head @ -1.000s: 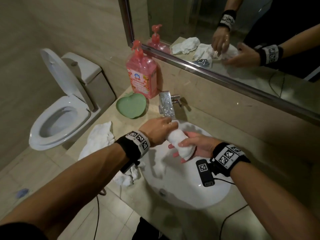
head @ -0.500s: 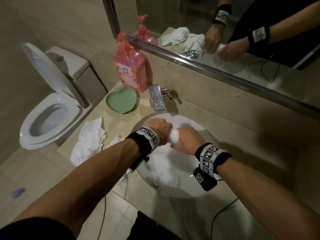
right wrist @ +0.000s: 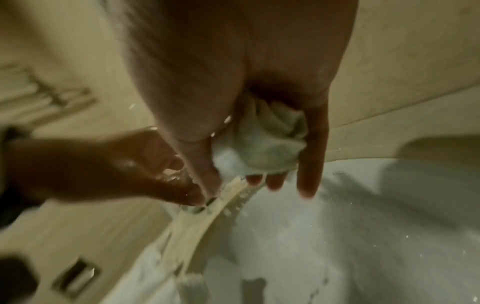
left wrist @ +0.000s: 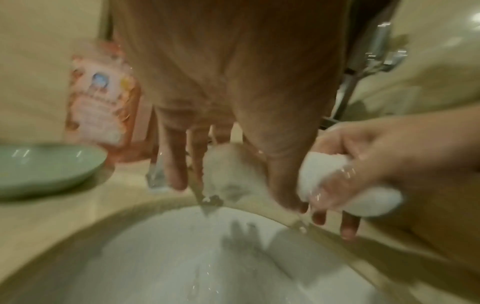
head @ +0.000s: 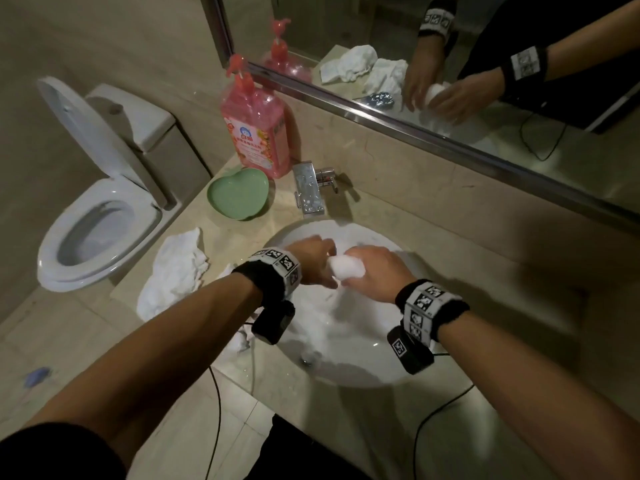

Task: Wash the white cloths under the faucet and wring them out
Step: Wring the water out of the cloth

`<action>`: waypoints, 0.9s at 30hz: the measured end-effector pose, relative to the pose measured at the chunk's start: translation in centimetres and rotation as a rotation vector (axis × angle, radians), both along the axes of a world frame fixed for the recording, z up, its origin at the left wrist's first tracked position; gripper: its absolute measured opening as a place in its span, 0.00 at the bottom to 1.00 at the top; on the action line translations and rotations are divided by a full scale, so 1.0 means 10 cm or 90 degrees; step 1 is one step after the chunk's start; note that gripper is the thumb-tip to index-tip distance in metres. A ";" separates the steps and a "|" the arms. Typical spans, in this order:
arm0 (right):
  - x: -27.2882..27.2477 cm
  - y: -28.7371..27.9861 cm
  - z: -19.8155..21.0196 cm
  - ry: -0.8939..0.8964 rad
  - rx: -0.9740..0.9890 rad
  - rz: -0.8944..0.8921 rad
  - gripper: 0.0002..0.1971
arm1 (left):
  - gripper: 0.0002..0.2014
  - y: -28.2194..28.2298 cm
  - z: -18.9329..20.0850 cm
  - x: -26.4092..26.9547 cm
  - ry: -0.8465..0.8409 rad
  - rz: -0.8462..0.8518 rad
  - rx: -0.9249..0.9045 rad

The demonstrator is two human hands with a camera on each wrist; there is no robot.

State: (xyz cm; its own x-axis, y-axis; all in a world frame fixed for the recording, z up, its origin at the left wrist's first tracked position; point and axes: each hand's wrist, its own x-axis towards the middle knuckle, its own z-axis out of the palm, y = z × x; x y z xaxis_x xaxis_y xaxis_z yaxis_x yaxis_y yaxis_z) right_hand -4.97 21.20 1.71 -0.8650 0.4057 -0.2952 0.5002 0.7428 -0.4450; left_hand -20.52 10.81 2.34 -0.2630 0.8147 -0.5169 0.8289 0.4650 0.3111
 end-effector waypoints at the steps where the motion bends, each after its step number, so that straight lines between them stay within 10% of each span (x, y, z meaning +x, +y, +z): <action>1: 0.00 0.03 0.06 -0.011 -0.086 -0.051 0.24 | 0.34 -0.04 0.05 -0.02 0.047 -0.006 0.068; 5: 0.00 0.05 0.29 0.024 -0.484 -0.246 0.11 | 0.29 -0.22 0.18 0.07 0.234 -0.122 0.297; 9: 0.02 0.02 0.51 0.024 -0.627 -0.243 0.12 | 0.42 -0.29 0.33 0.16 0.318 -0.126 0.291; 13: 0.06 -0.09 0.65 -0.004 -0.660 -0.184 0.22 | 0.17 -0.23 0.55 0.13 0.356 -0.144 0.303; 27: 0.20 -0.48 0.05 -0.067 0.137 0.024 0.16 | 0.13 -0.22 0.11 0.34 0.147 -0.141 -0.070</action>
